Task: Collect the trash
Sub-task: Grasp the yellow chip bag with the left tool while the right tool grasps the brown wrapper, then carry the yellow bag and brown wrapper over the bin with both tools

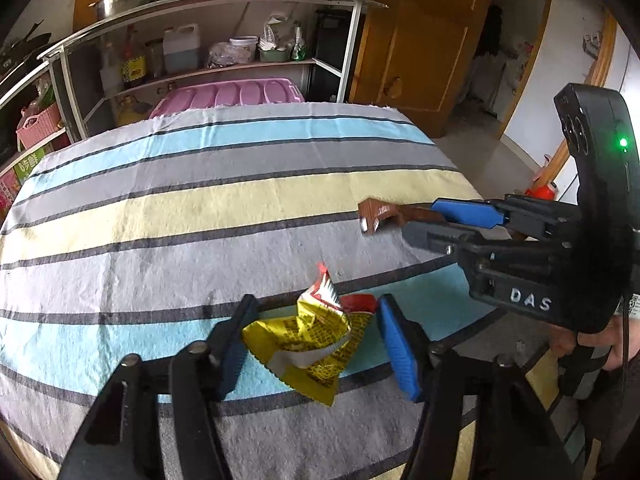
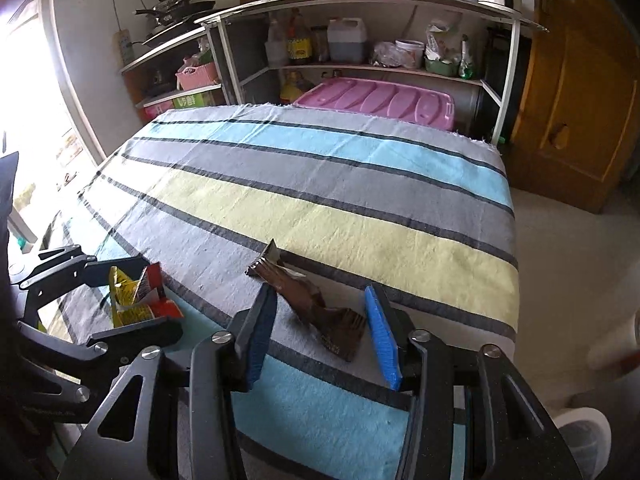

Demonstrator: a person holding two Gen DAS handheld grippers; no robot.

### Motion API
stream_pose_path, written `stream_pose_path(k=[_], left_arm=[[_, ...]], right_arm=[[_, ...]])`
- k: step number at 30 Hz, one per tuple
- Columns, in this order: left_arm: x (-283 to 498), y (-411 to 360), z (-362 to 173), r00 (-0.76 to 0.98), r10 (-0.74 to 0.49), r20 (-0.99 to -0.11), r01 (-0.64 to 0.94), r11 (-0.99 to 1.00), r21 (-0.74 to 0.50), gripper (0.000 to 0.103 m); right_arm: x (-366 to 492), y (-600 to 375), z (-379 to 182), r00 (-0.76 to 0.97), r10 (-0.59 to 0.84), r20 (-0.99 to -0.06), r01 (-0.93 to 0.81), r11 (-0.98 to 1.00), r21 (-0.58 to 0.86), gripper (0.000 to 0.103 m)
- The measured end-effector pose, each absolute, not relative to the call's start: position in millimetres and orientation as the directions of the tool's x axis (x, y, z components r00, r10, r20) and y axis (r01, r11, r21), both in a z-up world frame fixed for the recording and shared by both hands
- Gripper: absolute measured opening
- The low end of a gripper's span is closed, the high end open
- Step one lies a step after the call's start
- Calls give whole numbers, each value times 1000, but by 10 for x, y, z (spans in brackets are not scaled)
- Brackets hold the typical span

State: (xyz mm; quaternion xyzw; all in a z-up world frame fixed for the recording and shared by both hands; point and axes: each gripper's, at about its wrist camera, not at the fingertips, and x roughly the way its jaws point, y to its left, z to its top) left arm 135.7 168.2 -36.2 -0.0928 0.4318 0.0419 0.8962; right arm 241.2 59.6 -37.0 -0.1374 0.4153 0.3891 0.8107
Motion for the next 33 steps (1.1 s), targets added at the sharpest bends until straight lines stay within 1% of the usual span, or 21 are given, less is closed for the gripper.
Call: stream_pose_path(k=[2, 4, 5, 11, 19, 33], left_arm=[[1357, 1680, -361, 623, -2, -782, -157, 979, -127, 56], [1362, 1681, -360, 622, -6, -783, -154, 979, -130, 54], [1357, 1679, -356, 622, -4, -783, -155, 979, -129, 53], [1339, 1658, -296, 633, 2, -774, -155, 980, -124, 53], [1238, 1475, -39, 684, 17, -729, -126, 987, -95, 53], [1028, 834, 468, 764, -37, -644, 2, 998, -55, 53]], right_arm=[[2400, 593, -362, 355, 519, -778, -744, 660, 101, 26], [2396, 581, -357, 357, 520, -776, -743, 662, 101, 18], [2390, 575, -354, 354, 524, -775, -744, 659, 107, 18], [2327, 468, -267, 372, 541, -754, -734, 669, 118, 17], [2043, 141, 101, 444, 583, -680, -705, 696, 137, 17], [1607, -703, 588, 590, 546, -594, -602, 788, 126, 17]])
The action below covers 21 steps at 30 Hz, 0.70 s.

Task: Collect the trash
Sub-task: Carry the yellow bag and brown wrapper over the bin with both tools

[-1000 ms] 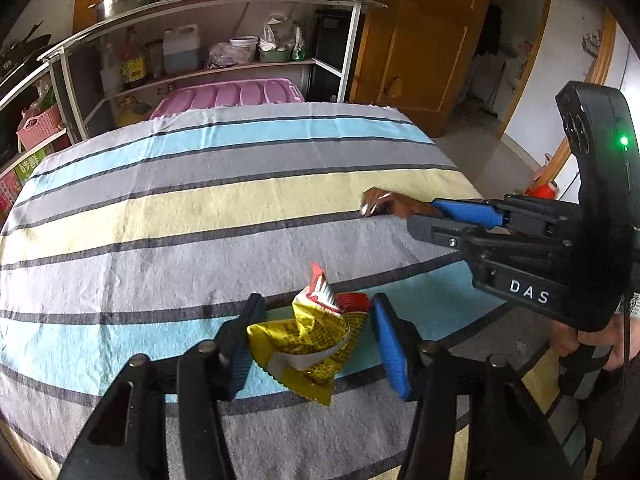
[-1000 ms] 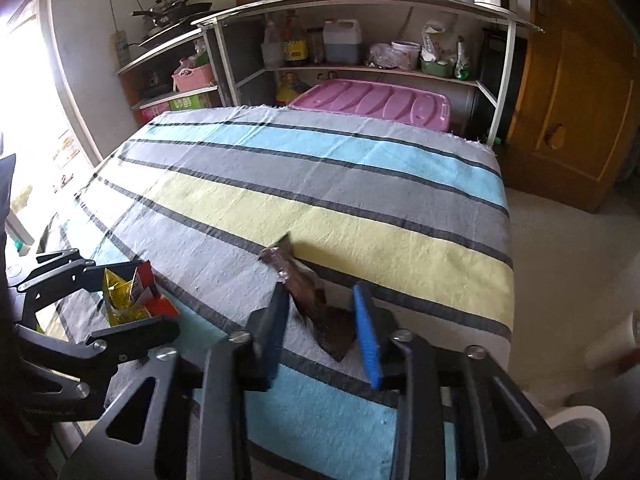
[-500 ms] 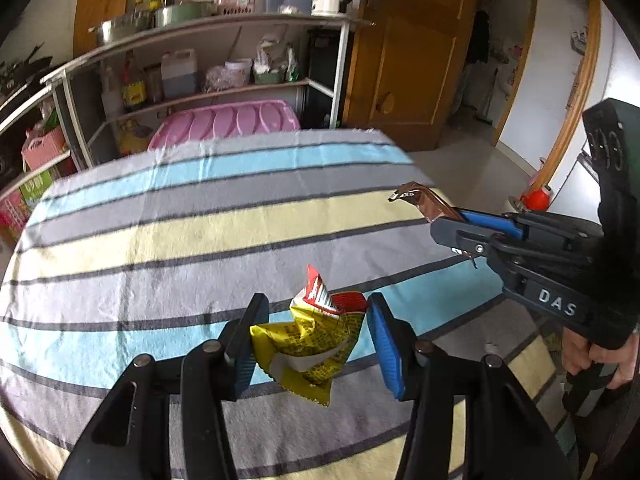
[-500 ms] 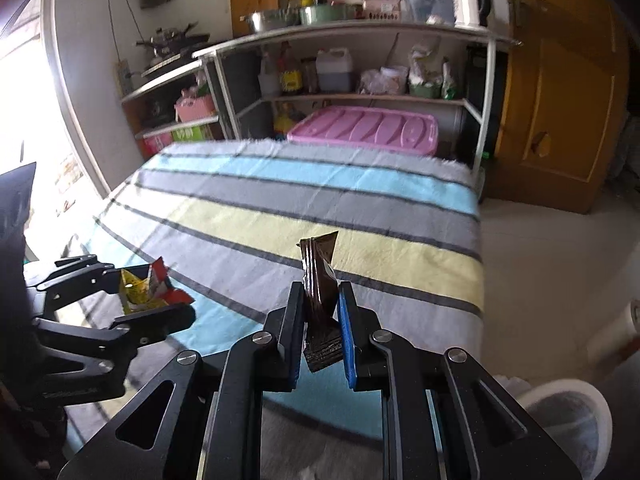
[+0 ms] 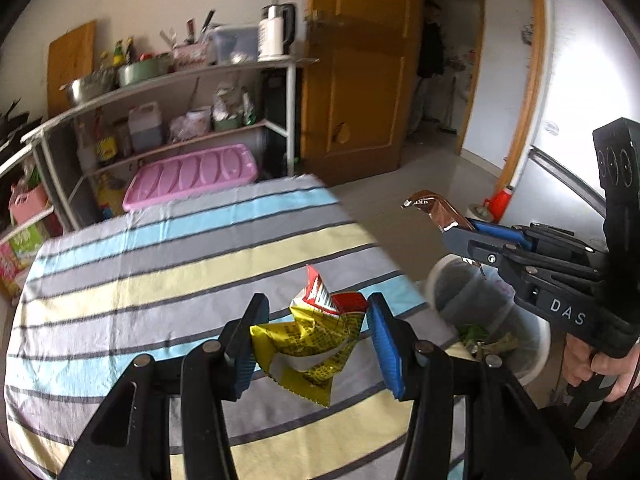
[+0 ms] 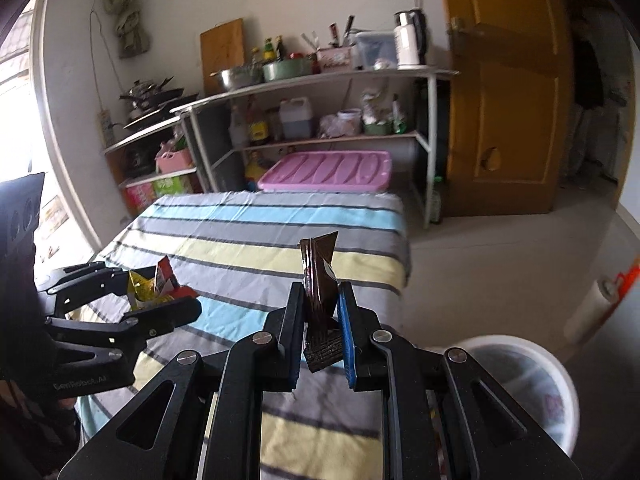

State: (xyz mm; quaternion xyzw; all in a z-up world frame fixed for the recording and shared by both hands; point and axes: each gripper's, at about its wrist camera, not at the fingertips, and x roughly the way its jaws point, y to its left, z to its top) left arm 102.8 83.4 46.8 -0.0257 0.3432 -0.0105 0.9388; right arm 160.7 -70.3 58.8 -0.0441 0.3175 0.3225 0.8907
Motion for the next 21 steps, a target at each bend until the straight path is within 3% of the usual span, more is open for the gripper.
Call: stream_pose_path(k=[12, 21], left_arm=[[1007, 85, 679, 780, -155, -606, 170, 985, -34, 53], [1106, -542, 609, 741, -250, -623, 286, 957, -43, 53]], right_arm=[[1323, -1607, 737, 692, 442, -571, -458, 880, 126, 17], [1203, -2236, 648, 721, 331, -608, -331, 936, 118, 17]])
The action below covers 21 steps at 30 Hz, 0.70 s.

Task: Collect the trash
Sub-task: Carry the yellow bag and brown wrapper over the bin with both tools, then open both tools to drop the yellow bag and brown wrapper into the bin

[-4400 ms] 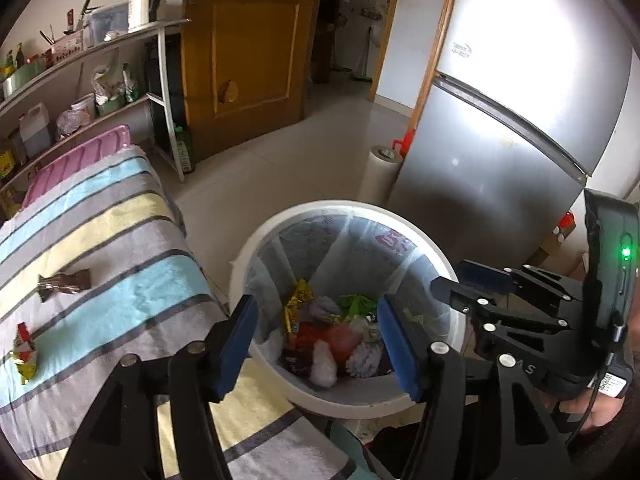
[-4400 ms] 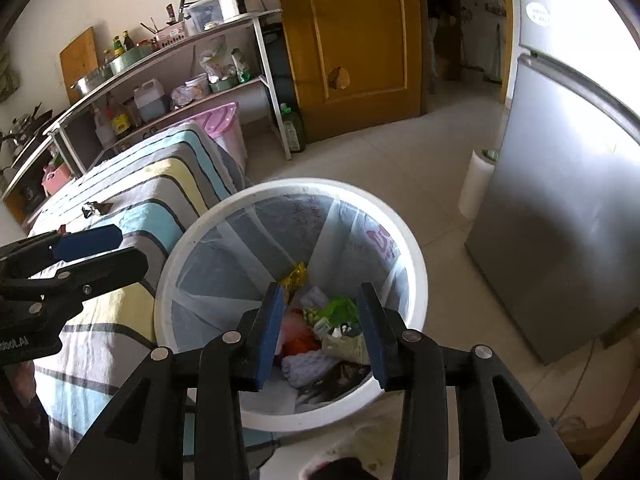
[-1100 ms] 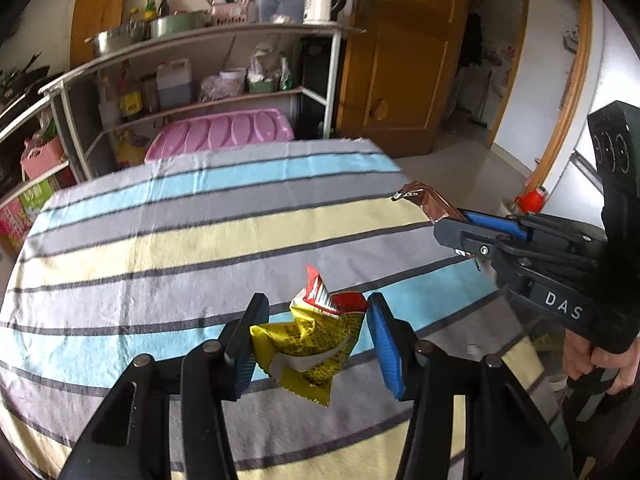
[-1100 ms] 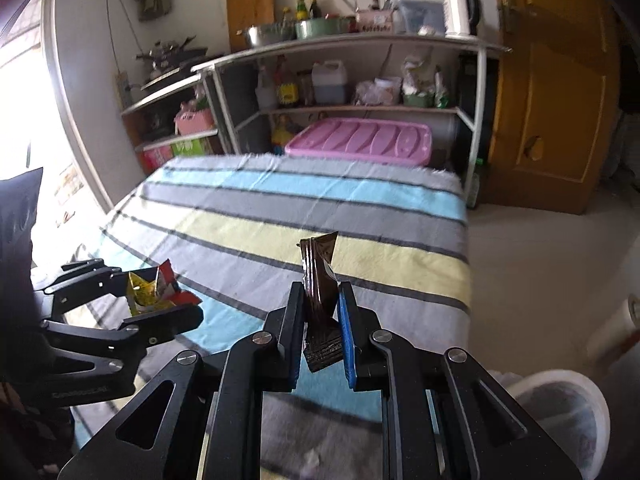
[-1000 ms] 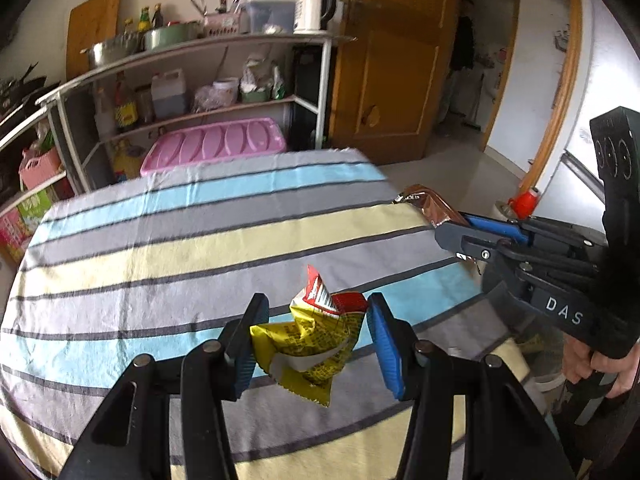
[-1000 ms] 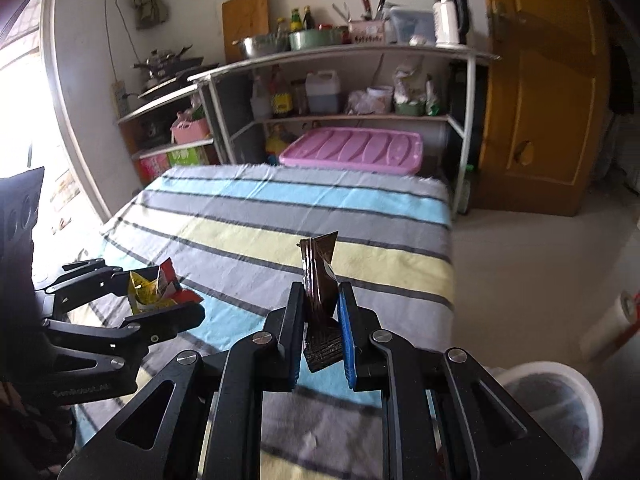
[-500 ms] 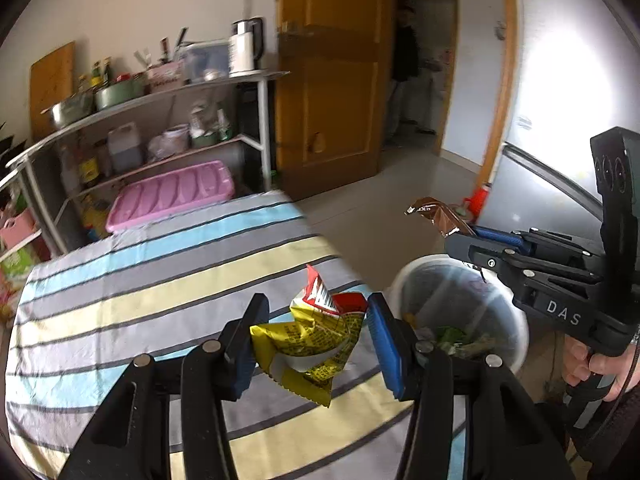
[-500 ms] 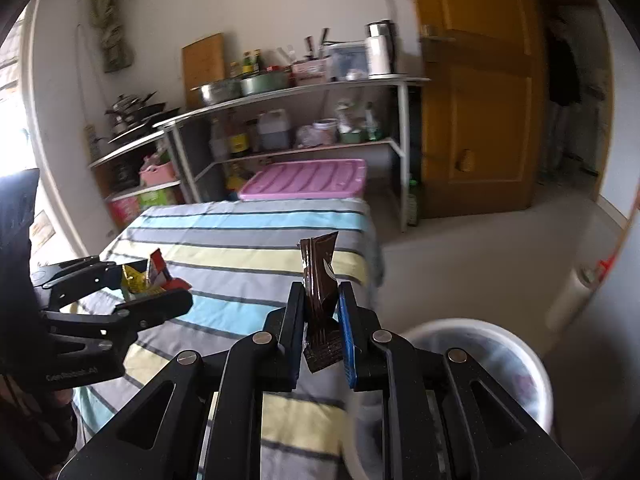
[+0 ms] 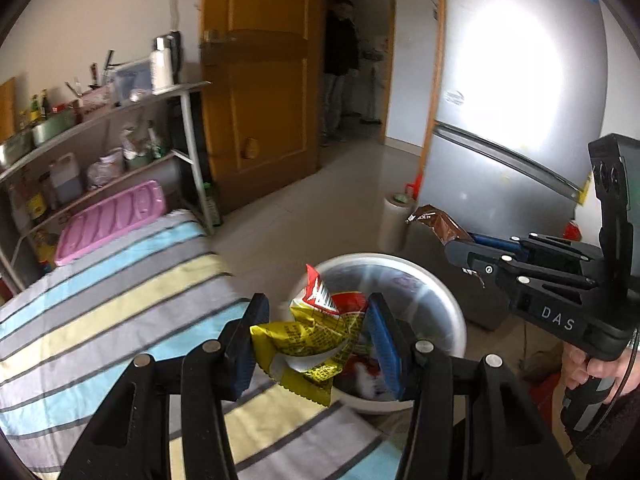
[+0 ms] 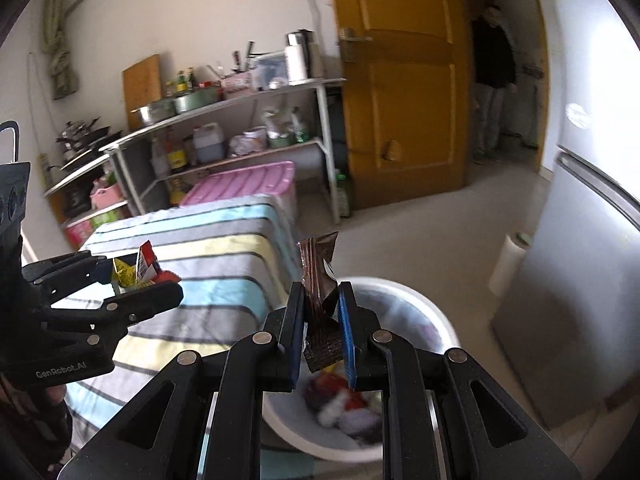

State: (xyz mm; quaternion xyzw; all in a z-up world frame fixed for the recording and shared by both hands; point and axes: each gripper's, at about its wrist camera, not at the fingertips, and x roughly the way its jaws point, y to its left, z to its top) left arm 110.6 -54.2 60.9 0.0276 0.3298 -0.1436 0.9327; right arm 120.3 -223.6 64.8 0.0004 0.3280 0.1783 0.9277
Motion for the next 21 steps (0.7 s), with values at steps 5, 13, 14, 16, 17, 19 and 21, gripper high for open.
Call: stream_pose_path(k=[5, 13, 14, 16, 17, 19, 21], left_arm=[[1251, -823, 418, 701, -269, -661, 311, 949, -56, 53], [1424, -1125, 156, 645, -279, -711, 327, 942, -72, 53], [1427, -1153, 139, 644, -275, -714, 326, 943, -68, 53], [1435, -1190, 108, 642, -268, -718, 329, 943, -58, 53], [1446, -1199, 93, 641, -267, -720, 327, 943, -58, 53], [1471, -1213, 74, 637, -262, -725, 325, 944, -56, 53], [1479, -1231, 58, 635, -259, -727, 326, 944, -52, 53]], right_arm=[[1242, -2529, 451, 706, 268, -655, -253, 960, 120, 17], [1344, -2738, 80, 650, 231, -724, -194, 972, 136, 17], [1363, -2761, 47, 644, 229, -730, -187, 972, 141, 17], [1391, -2772, 2, 636, 230, -736, -181, 972, 147, 17], [1403, -2764, -21, 632, 224, -742, -176, 974, 144, 17], [1422, -2751, -56, 629, 213, -748, -172, 976, 134, 17], [1463, -2762, -107, 617, 207, -759, -161, 978, 136, 17]])
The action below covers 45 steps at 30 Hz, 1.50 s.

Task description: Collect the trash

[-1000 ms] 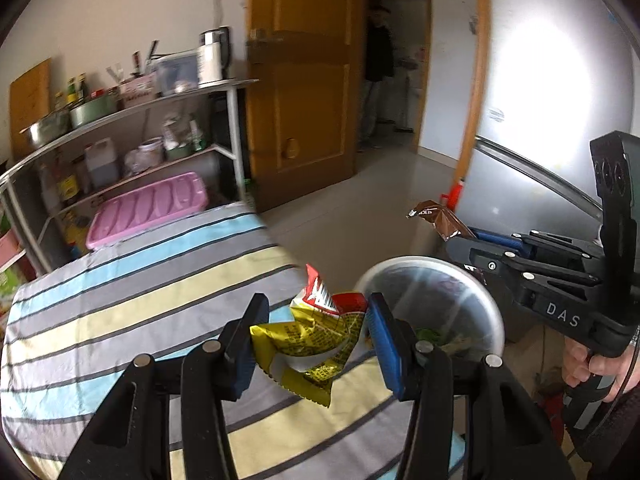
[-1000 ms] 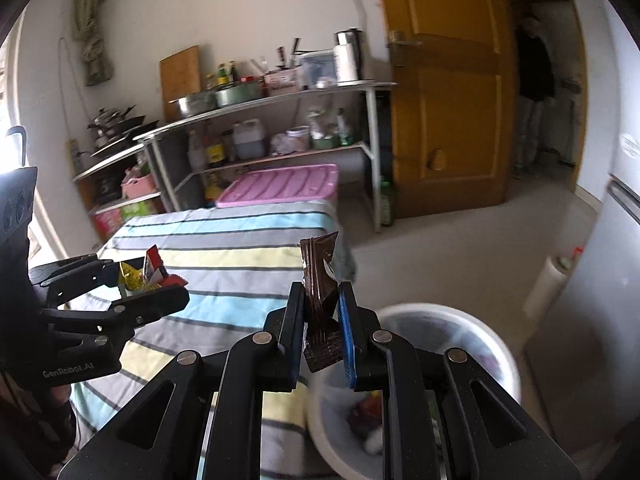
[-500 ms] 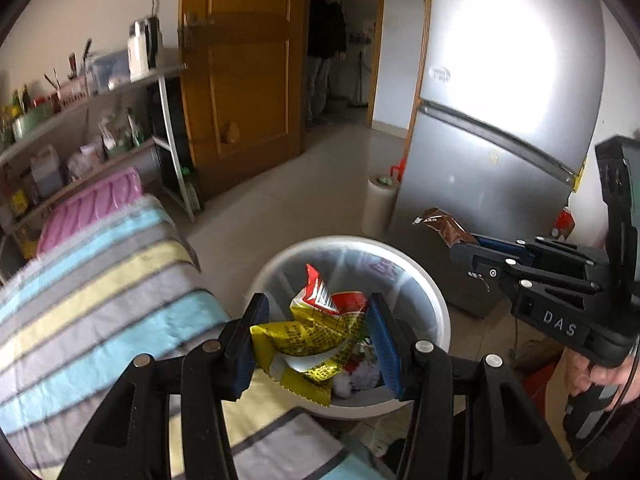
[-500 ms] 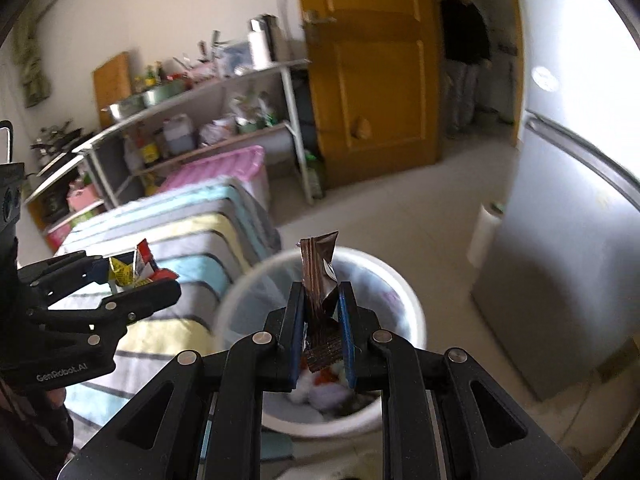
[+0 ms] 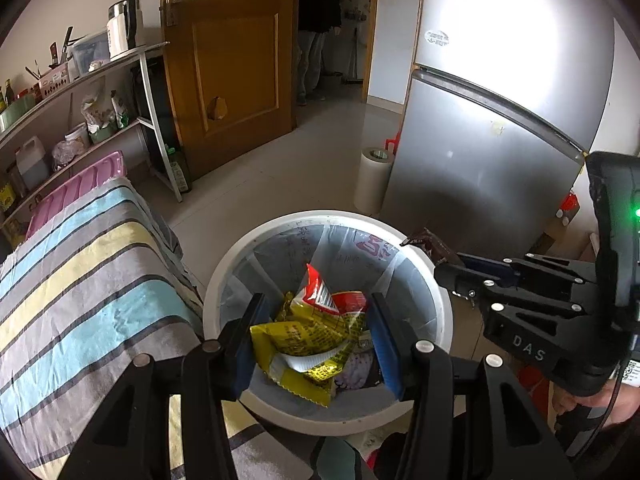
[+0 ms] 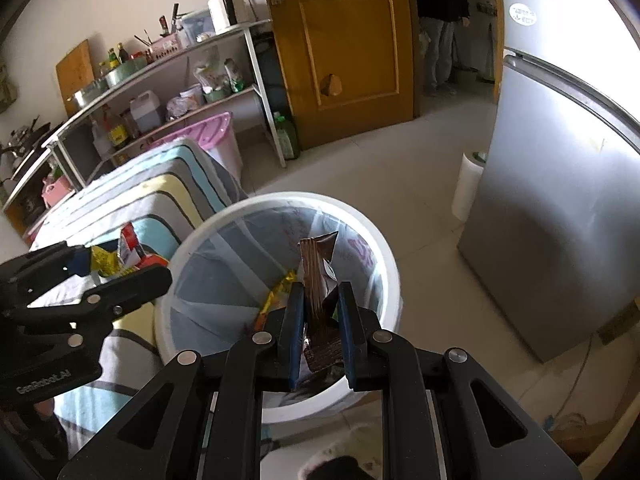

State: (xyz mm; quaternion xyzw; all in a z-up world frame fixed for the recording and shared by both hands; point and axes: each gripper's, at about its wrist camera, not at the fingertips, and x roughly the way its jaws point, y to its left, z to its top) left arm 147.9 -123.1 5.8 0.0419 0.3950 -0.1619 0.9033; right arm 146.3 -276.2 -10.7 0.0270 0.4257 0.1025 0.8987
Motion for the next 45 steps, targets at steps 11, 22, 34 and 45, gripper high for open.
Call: stream_pose_path(k=[11, 22, 34, 45], left_arm=[[1556, -1250, -95, 607, -242, -757, 308, 950, -57, 59], [1581, -1179, -141, 600, -218, -770, 275, 960, -57, 66], [1314, -1009, 79, 658, -216, -721, 263, 964, -49, 71], [795, -670, 304, 747, -160, -646, 197, 980, -15, 77]], right_arm=[[1571, -2772, -341, 568, 175, -804, -103, 985, 141, 17], [1563, -2764, -379, 572, 152, -806, -77, 988, 132, 49], [1219, -2686, -82, 649, 96, -754, -36, 995, 95, 49], [552, -2463, 267, 718, 48, -694, 15, 996, 86, 49]])
